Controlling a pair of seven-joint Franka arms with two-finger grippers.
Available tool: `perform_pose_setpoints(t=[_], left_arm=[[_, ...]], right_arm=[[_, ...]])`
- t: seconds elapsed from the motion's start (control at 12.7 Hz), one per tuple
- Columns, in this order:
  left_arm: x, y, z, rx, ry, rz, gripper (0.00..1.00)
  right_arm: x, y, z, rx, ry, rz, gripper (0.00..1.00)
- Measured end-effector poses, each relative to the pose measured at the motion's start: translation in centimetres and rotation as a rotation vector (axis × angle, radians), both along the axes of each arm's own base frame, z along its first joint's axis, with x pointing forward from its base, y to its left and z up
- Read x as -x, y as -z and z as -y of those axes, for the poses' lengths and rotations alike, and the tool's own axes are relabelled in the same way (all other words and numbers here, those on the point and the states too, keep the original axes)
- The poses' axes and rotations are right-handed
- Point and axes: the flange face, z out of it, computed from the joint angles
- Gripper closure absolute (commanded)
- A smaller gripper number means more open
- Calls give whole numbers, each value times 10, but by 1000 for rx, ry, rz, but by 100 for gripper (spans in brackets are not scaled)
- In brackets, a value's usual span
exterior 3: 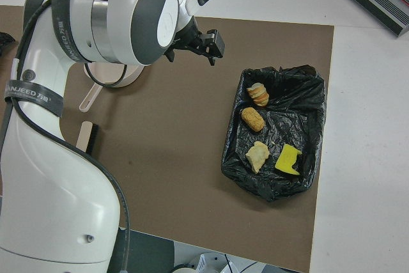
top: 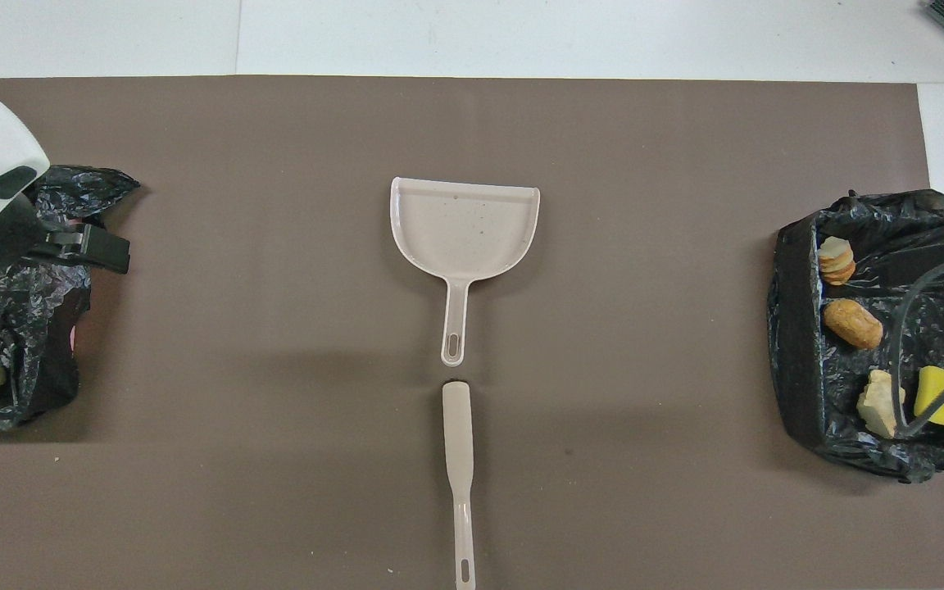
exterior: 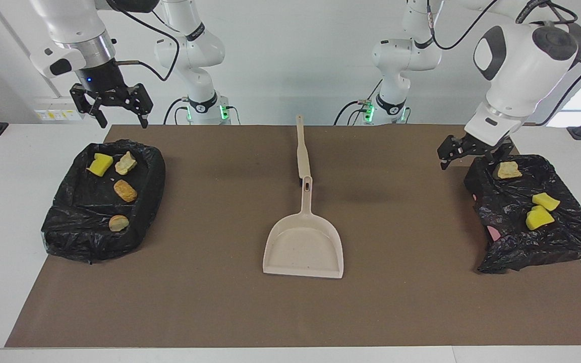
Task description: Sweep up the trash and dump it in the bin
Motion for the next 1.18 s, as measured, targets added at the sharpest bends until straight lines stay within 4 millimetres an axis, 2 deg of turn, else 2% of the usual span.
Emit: perform_pose_setpoints(t=[0.24, 0.63, 1.18], left_arm=[[11, -17, -11, -1, -1, -28, 0], [12, -15, -15, 2, 3, -44, 0], [13, -23, -18, 31, -8, -42, 0]], right_arm=[[0, 0, 0, 0, 0, 0, 0], [0, 0, 0, 0, 0, 0, 0], [0, 0, 0, 0, 0, 0, 0]])
